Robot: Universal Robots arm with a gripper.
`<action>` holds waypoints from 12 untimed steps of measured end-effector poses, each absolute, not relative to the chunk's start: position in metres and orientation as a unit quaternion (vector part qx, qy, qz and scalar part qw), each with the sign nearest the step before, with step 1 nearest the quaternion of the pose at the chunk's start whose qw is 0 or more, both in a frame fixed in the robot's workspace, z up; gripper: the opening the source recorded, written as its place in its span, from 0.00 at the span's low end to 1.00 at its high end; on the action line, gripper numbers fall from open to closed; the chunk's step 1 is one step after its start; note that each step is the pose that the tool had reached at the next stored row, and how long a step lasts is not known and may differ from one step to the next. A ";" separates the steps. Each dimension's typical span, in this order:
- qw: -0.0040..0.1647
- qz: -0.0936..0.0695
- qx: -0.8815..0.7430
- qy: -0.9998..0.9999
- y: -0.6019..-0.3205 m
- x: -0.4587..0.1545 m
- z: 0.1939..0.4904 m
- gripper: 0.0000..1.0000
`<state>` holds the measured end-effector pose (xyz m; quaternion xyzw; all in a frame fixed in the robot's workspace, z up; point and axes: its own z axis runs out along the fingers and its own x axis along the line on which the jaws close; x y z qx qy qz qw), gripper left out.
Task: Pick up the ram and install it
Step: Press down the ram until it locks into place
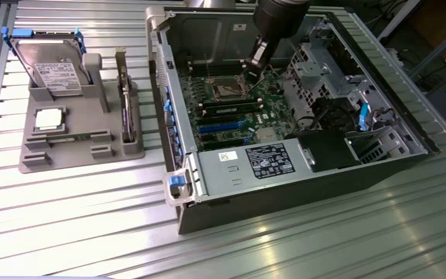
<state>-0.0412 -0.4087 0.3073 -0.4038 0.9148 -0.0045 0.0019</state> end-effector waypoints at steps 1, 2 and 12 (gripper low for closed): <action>0.002 -0.005 -0.386 0.922 -0.409 -0.041 0.307 0.11; 0.002 -0.005 -0.366 0.930 -0.409 -0.041 0.307 0.11; 0.001 -0.005 -0.187 0.982 -0.409 -0.041 0.307 0.11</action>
